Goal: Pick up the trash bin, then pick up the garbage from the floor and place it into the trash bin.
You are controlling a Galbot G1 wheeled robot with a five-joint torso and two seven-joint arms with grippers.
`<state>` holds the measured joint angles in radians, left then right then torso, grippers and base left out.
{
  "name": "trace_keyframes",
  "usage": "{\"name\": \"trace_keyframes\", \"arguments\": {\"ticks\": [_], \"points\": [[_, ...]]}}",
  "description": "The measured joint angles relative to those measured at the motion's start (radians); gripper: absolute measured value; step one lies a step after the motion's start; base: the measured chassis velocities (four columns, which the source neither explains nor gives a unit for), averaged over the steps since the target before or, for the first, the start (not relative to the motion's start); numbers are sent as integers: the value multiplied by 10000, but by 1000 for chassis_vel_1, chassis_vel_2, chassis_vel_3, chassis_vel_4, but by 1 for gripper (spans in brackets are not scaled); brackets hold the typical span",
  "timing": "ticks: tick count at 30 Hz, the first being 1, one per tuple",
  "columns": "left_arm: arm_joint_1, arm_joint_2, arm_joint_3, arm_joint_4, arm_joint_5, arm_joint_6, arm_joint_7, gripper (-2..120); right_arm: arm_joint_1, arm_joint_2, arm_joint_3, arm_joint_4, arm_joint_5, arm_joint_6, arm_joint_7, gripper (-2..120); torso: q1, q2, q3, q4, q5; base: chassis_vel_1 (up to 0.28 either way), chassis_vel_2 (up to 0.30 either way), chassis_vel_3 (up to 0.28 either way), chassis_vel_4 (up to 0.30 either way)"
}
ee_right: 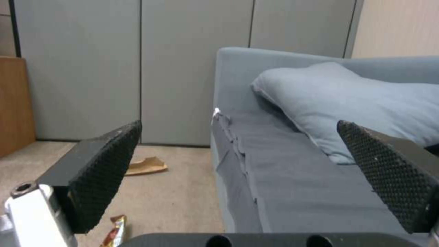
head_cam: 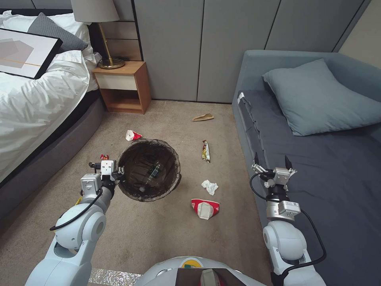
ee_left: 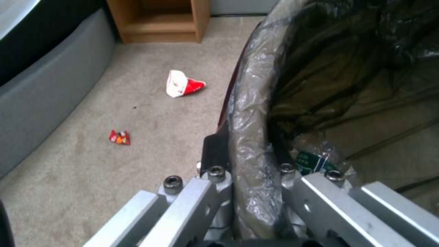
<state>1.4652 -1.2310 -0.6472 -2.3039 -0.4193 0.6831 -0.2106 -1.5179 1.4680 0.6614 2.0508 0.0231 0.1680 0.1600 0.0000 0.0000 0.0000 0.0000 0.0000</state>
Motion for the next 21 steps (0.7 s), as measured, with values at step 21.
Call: {"name": "trace_keyframes", "arguments": {"ticks": [21], "points": [[128,-197,42,191,321,-197,-118,3,579,-2711,-1526,988,3017,-5434,2571,100,0,0,0,-1,1,0,0,0,0]]}}
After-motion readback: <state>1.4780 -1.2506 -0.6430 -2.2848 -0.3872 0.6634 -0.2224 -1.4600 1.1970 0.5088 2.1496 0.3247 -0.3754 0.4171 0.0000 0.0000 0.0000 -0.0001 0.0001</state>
